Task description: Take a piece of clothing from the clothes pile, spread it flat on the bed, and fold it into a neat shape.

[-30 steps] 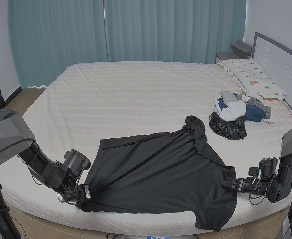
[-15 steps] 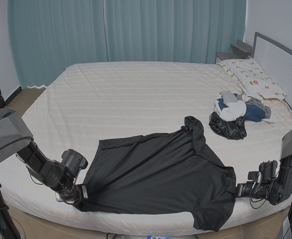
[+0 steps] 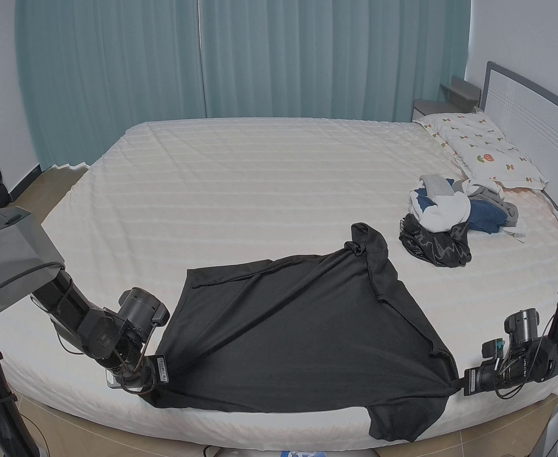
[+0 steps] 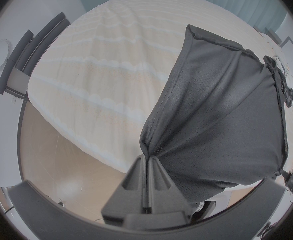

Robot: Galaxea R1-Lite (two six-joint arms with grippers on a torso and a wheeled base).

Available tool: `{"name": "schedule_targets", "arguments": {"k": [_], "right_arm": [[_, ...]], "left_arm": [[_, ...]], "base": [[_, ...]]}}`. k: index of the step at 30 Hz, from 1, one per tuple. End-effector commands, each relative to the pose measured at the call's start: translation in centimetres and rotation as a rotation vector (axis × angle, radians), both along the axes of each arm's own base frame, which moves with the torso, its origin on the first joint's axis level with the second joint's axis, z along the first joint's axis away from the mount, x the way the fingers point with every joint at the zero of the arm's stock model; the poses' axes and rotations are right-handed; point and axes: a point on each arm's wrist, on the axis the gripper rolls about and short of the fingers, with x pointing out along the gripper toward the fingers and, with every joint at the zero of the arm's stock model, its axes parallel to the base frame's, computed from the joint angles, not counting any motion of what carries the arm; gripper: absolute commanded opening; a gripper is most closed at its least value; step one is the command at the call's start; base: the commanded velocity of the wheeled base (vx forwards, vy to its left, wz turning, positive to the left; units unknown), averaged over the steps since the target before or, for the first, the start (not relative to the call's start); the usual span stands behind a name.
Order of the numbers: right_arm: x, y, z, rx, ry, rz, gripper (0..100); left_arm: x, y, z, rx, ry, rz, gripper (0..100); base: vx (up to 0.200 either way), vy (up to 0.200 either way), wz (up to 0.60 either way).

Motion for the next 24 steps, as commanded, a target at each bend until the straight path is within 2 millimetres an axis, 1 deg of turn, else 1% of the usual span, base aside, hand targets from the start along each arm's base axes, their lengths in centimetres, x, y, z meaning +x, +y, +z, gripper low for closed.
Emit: {"name": "schedule_targets", "arguments": {"k": [1,2,3,7,9,11,12,13,14,15,16,17,18,19,20,21,22,23,24], "right_arm": [[0.8,-0.7,1.5,-0.026,-0.048,-0.005,0],[0.8,-0.7,1.5,-0.026,-0.048,-0.005,0],[0.9,-0.7,1.4,-0.026,-0.048,-0.005,100],[1.2,-0.8,2.0,-0.018,-0.087,-0.006,100],[1.6,-1.0,3.0,-0.021,-0.146,-0.017,100],[2.4,-1.1,4.7,-0.009,-0.223,-0.044,100],[2.7,-1.0,5.1,0.0,-0.241,-0.053,100],[3.3,-0.8,5.8,0.024,-0.267,-0.072,100],[4.1,-0.3,6.3,0.049,-0.286,-0.079,100],[4.3,0.0,6.3,0.055,-0.286,-0.08,100],[5.6,1.4,6.8,0.087,-0.303,-0.083,100],[6.2,2.1,7.0,0.095,-0.307,-0.095,100],[6.3,2.2,6.9,0.095,-0.306,-0.097,100],[7.7,3.6,6.5,0.072,-0.297,-0.124,100],[8.6,4.5,6.3,0.05,-0.302,-0.142,100],[8.9,4.9,6.1,0.04,-0.304,-0.147,100],[10.0,6.2,5.6,0.017,-0.31,-0.157,100],[10.5,7.0,5.2,0.012,-0.31,-0.154,100],[11.2,7.9,4.7,0.005,-0.314,-0.147,100]], "left_arm": [[-0.1,-0.1,-0.1,-0.002,0.007,-0.004,0],[-0.1,-0.1,-0.1,-0.003,0.007,-0.005,0],[-0.1,-0.2,0.0,-0.007,0.006,-0.007,100],[0.2,-0.3,0.3,-0.021,-0.016,-0.004,100],[0.3,-0.4,0.9,-0.03,-0.041,-0.001,100],[0.5,-0.2,2.2,-0.058,-0.094,0.006,100],[0.6,-0.1,2.6,-0.071,-0.104,0.008,100],[0.6,-0.1,3.4,-0.105,-0.128,0.007,100],[0.7,0.1,4.0,-0.138,-0.144,0.004,100],[0.7,0.1,4.2,-0.149,-0.149,0.004,100],[0.8,0.1,5.0,-0.205,-0.162,-0.009,100],[0.9,0.1,5.1,-0.231,-0.162,-0.011,100],[0.9,0.0,5.2,-0.233,-0.163,-0.01,100],[1.4,0.0,5.4,-0.269,-0.174,0.022,100],[1.8,-0.1,5.6,-0.288,-0.184,0.05,100],[1.9,-0.1,5.7,-0.297,-0.185,0.061,100],[2.4,0.1,5.7,-0.325,-0.194,0.088,100],[2.6,0.2,5.7,-0.347,-0.194,0.098,100],[2.9,0.3,5.6,-0.371,-0.194,0.097,100]], "base": [[0.0,0.0,0.0],[0.0,0.0,0.0],[0.0,0.0,0.0],[0.0,0.0,0.0],[0.0,0.0,0.0],[0.0,0.0,0.0],[0.0,0.0,0.0],[0.0,0.0,0.0],[0.0,0.0,0.0],[0.0,0.0,0.0],[0.0,0.0,0.0],[0.0,0.0,0.0],[0.0,0.0,0.0],[0.0,0.0,0.0],[0.0,0.0,0.0],[0.0,0.0,0.0],[0.0,0.0,0.0],[0.0,0.0,0.0],[0.2,0.0,0.0]]}}
